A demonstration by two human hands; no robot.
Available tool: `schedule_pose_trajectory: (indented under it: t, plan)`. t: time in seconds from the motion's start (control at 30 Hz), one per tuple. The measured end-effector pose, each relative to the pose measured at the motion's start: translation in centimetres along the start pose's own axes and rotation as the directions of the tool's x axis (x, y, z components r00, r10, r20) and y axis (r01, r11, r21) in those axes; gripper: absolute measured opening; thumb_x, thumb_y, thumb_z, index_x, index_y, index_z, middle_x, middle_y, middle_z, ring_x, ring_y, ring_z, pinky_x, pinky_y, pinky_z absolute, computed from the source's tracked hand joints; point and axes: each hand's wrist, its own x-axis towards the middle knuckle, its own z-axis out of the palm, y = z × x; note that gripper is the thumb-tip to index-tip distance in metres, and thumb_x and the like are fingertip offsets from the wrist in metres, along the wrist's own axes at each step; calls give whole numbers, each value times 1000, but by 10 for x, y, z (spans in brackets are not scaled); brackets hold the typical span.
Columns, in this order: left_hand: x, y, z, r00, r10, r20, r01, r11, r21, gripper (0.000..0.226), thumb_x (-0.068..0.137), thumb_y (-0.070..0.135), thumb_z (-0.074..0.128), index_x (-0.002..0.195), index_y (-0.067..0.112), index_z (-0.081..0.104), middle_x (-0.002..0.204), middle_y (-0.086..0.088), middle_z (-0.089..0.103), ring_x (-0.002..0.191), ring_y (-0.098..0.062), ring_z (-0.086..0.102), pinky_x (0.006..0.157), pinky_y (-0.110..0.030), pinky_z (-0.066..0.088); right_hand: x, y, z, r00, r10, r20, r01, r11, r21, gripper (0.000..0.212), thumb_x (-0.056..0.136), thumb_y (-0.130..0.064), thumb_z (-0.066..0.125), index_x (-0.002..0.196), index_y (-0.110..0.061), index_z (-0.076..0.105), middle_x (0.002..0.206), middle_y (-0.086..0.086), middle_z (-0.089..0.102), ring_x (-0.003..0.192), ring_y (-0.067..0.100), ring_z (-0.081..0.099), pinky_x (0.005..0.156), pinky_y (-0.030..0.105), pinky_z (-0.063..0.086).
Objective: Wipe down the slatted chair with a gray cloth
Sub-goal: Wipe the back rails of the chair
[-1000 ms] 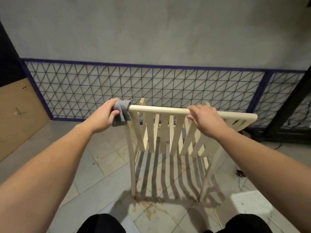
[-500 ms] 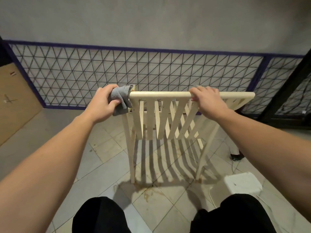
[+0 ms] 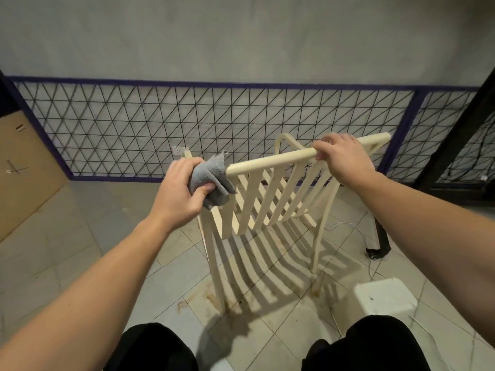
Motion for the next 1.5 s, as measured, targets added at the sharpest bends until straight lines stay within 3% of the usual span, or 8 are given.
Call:
schedule_pose_trajectory:
  t: [0.17,0.4,0.53,0.67,0.8,0.93,1.13,1.5]
  plan:
    - [-3,27,24,999,22,-46,-24,999,-49,38,79,30,72,110,12,60,99,2,58,95,-20,50,87,-25,39,-4,12,-3,970,219,107,-210,973,-92,42,103,-31,48,144,-39,45,147,14,41,127,39,40,98,56,43]
    - [-8,65,48,987,126,-98,-135,987,-85,40,78,28,82,112,15,65,94,10,56,89,-16,50,83,-26,41,-14,21,-14,907,381,182,-371,925,-84,47,105,-27,45,150,-34,34,125,17,42,117,38,42,89,53,50]
    - [-10,72,55,977,206,-50,-211,972,-104,47,83,32,78,123,13,67,102,3,64,93,-13,52,87,-25,44,-17,10,-18,837,496,231,-530,841,112,63,95,-2,48,152,-21,32,123,21,49,112,38,49,89,48,51]
    - [-13,46,47,970,242,-17,-240,945,-225,44,82,14,70,125,8,67,113,8,68,100,-14,56,96,-25,44,-21,-28,-26,721,683,115,-653,614,444,54,93,-11,46,147,-11,37,126,23,52,105,37,58,85,49,56]
    - [-14,10,41,999,0,-54,-11,980,-198,30,85,8,64,113,14,73,106,8,68,101,-14,58,93,-33,47,-10,-70,-25,511,794,330,-721,186,668,64,87,-43,51,138,-5,44,133,15,50,106,31,56,77,39,47]
    - [-9,-5,38,976,-191,101,213,936,-280,27,94,9,64,115,23,71,110,12,72,104,-7,63,94,-30,51,-8,-99,-20,452,743,493,-665,-88,742,78,69,-56,65,127,-6,51,118,8,60,93,23,60,68,33,46]
    - [-12,18,44,917,-138,375,285,884,-371,29,98,12,61,111,37,66,95,32,68,95,6,62,81,-11,47,-2,-111,-13,457,761,460,-686,-28,727,58,67,-28,76,116,-3,58,103,6,65,78,18,64,49,23,39]
    - [-11,42,67,930,-153,335,296,851,-433,26,91,13,71,114,24,77,100,16,76,97,-3,68,87,-26,55,-9,-83,-28,499,745,442,-689,32,724,23,80,-14,73,92,-4,56,76,0,49,62,9,46,51,25,39]
